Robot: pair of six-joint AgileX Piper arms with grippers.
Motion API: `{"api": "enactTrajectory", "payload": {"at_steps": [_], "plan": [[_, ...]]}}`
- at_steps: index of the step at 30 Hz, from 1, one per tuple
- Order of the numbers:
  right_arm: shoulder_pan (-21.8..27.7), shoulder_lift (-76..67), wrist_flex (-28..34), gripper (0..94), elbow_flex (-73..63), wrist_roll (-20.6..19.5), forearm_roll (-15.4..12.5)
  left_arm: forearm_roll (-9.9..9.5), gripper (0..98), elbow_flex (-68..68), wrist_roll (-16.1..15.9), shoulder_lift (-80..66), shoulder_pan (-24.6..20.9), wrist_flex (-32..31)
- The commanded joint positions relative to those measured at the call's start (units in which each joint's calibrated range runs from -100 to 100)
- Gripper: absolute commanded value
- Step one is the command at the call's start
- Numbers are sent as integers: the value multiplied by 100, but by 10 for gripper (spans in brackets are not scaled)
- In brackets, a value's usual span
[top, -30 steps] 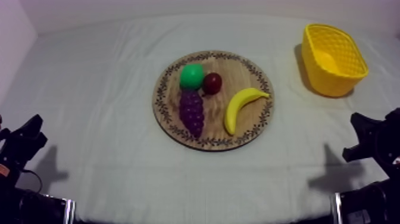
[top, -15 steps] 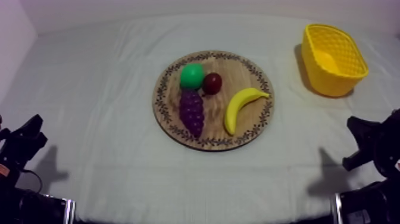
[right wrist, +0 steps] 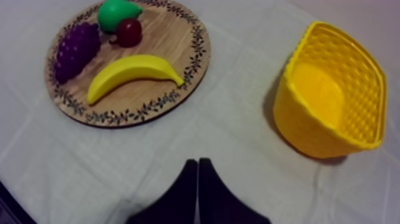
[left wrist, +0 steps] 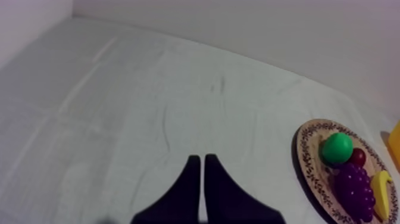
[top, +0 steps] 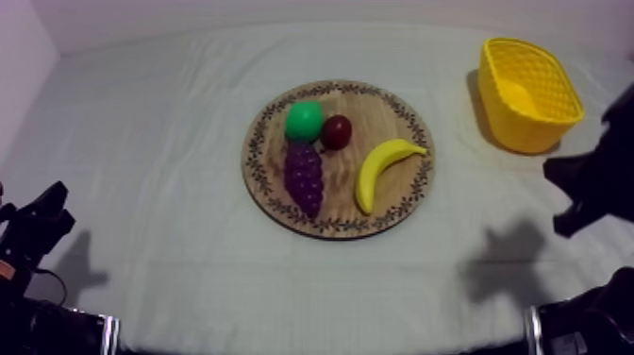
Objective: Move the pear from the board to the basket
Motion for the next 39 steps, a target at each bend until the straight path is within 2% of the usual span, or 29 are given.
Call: {"api": "enactTrajectory", "payload": {"at_steps": [1,7,12,20,31,34,39], "plan": [[-75,1336,402,4,-1407,-306,32,1,1,-2,1,2,0,0],[-535,3128,1645,4,-3546,-812,201,1,1,-2,-3,2,6,0],[-772,4573,2440,4,-5379,-1127,117,1,1,-2,1,2,7,0],[-1017,6821,3130,4,-8001,-1589,-364,1,1,-2,-2,2,8,0],[-1155,9202,3630,8,-10234,-1982,-677,1,1,-2,-3,2,8,0],[-1178,9640,3775,58,-10653,-1981,-659,1,1,-2,-3,2,8,0],[-1251,9992,3815,272,-10813,-2001,-557,1,1,-2,-4,2,8,0]]}}
